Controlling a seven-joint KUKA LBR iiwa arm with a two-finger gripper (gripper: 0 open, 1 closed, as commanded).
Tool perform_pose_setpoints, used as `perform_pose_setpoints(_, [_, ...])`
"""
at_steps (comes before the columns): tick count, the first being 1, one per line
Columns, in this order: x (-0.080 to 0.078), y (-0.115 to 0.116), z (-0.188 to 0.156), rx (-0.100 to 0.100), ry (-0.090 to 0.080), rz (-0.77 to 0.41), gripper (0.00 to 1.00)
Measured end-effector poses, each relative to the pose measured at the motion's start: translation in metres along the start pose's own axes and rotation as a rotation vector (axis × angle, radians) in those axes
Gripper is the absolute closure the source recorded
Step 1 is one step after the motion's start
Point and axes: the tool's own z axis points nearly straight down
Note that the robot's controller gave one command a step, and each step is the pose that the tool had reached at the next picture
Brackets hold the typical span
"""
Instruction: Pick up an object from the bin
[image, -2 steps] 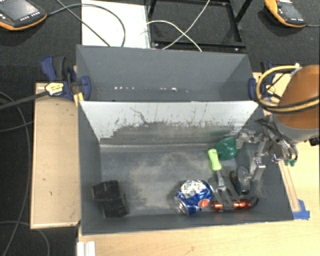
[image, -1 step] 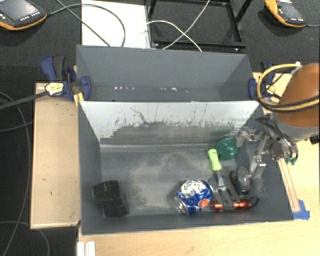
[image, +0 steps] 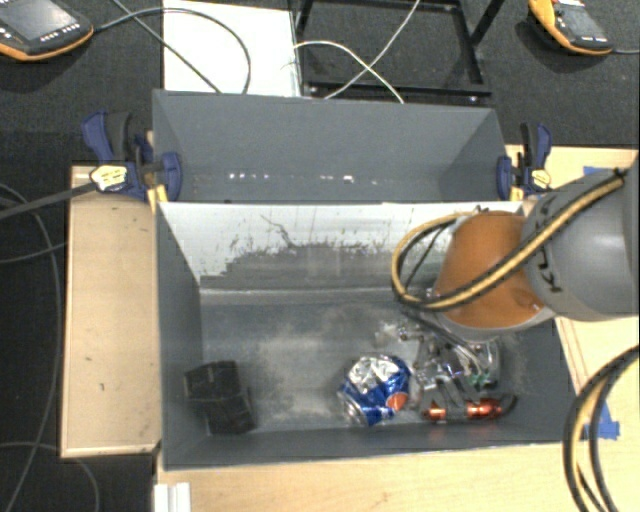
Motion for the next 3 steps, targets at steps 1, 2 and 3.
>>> perform_pose_setpoints(1, [-0.008,0.008,-0.070,0.005,-0.011,0.055,0.00])
perform_pose_setpoints(2, [0.017,0.068,-0.031,0.000,-0.001,0.008,0.00])
perform_pose_setpoints(3, [0.007,0.038,-0.002,0.005,-0.010,-0.069,0.00])
